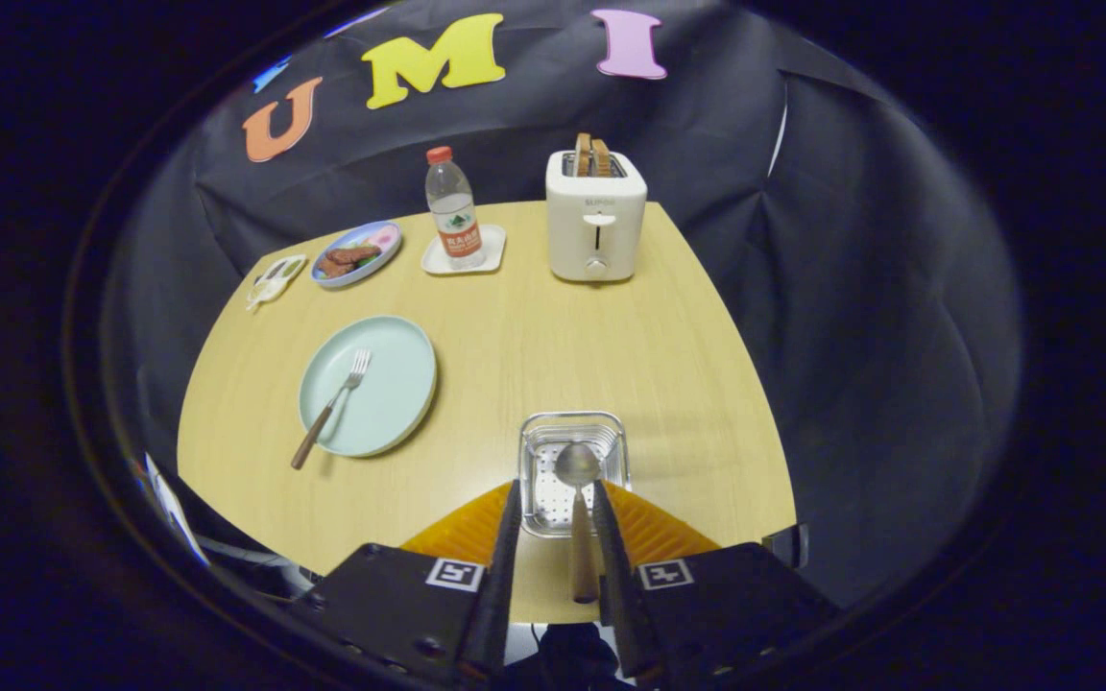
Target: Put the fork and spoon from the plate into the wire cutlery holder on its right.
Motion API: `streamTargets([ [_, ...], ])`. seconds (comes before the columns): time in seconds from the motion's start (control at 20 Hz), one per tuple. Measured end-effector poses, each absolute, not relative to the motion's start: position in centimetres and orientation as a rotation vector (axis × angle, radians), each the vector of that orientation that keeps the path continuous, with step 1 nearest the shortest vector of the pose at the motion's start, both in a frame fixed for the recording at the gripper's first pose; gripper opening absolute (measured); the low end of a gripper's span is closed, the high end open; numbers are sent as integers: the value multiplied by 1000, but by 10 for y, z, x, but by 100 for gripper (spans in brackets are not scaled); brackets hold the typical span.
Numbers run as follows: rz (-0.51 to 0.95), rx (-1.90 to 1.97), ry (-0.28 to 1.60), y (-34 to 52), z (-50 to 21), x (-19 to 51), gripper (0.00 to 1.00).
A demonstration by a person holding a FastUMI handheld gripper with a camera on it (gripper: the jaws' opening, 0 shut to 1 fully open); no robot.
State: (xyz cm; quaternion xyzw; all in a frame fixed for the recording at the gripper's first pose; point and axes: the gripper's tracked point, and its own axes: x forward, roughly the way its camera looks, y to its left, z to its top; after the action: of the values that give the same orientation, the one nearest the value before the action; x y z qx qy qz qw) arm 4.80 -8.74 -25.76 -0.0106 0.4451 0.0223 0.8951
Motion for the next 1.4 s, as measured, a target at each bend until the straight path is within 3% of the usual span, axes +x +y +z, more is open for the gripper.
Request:
streamTargets([
  [0.2,72,-5,889,-38,-258,56,83],
  [0.5,112,8,887,47,-278,66,92],
  [1.05,84,93,915,167,-335,90,90],
  [1.25,28,86,912,182,-358,99,79],
  [1.35,9,88,928,186,-369,102,69],
  [1.4,3,89,937,188,-373,103,59],
])
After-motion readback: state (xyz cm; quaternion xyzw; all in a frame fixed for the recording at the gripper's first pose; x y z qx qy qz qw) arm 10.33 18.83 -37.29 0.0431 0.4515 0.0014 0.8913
